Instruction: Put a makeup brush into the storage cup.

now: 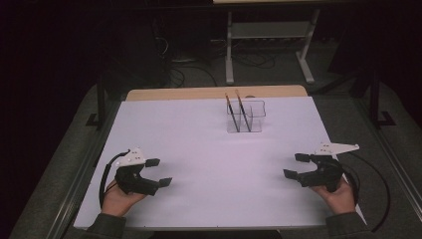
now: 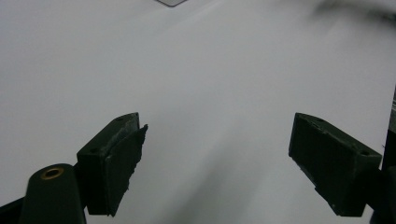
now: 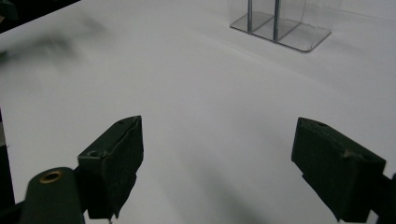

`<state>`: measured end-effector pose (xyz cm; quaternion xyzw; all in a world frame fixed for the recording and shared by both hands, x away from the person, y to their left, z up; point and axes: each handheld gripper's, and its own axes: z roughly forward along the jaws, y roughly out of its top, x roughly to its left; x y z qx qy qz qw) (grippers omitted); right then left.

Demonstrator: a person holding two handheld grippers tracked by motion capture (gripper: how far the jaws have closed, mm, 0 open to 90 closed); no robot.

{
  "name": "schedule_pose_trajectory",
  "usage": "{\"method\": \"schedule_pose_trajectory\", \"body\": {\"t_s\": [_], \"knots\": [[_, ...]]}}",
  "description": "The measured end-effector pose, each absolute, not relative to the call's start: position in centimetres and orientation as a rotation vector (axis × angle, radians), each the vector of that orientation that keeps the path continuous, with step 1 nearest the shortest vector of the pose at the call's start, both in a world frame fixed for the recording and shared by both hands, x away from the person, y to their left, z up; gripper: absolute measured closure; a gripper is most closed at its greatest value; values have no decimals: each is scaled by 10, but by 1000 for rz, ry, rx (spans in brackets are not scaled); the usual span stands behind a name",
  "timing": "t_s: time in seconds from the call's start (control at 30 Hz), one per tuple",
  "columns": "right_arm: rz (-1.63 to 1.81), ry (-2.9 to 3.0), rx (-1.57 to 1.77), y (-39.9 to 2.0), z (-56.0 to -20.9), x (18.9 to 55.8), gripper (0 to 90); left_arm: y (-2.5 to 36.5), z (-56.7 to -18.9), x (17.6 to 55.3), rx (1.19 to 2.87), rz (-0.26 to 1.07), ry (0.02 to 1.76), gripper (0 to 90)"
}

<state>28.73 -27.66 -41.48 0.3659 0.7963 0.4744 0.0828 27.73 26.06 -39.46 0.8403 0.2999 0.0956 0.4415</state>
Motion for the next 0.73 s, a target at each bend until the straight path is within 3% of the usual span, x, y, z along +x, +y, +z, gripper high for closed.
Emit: {"method": "schedule_pose_trajectory", "body": {"t_s": [0.73], "knots": [[1428, 2365, 1080, -277, -418, 279, 147, 257, -395, 277, 2101, 232, 734, 166]]}}
